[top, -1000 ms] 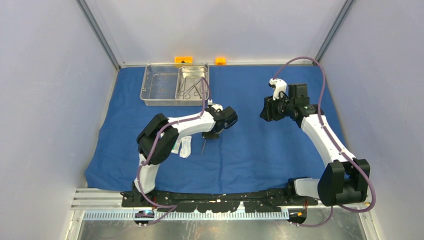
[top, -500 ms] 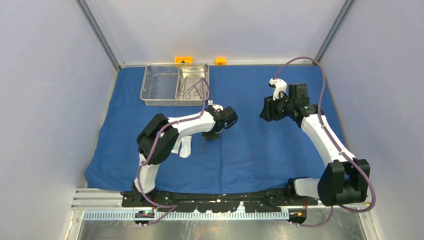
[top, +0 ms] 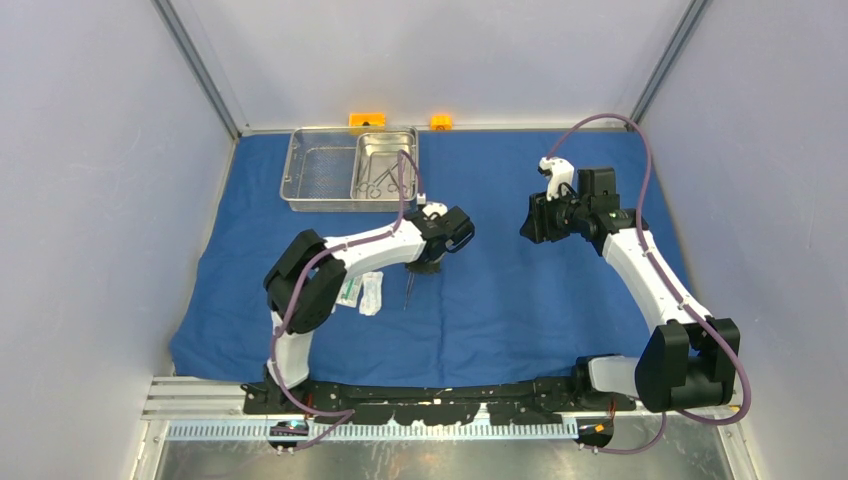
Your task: Open and lay out the surgical kit
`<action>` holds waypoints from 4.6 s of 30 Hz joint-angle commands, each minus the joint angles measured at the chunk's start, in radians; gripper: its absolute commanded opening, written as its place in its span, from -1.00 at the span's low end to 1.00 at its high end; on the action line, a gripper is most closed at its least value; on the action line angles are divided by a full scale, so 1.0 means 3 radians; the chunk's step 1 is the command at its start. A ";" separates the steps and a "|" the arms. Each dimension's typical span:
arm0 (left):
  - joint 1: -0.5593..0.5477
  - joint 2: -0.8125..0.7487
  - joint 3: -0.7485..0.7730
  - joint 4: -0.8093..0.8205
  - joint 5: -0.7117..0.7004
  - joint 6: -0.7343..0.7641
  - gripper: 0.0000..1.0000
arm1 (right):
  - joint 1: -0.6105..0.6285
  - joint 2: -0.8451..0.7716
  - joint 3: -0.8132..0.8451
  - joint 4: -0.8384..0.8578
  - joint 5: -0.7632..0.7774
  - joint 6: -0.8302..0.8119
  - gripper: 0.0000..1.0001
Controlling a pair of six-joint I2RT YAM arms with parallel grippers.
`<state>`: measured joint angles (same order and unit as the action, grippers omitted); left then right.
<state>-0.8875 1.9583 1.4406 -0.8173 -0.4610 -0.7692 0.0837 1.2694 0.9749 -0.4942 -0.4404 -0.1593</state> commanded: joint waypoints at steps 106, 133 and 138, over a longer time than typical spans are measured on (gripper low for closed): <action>0.2355 0.1887 0.3584 0.0578 0.2507 0.1182 -1.00 | 0.0118 0.0617 0.0581 -0.0119 -0.0172 -0.0173 0.02; 0.2317 -0.0040 0.0671 0.4081 0.4994 -0.0831 -1.00 | 0.0653 0.0973 0.1257 0.0588 -0.1175 0.0850 0.04; 0.2074 -0.0592 0.0007 0.3651 0.4503 -0.0428 -1.00 | 0.0828 0.1128 0.1195 0.1170 -0.1140 0.1632 0.04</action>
<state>-0.2047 1.9549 1.5192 0.2272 0.9348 -0.9325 0.2989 1.5856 1.3094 -0.3355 -0.7471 0.1104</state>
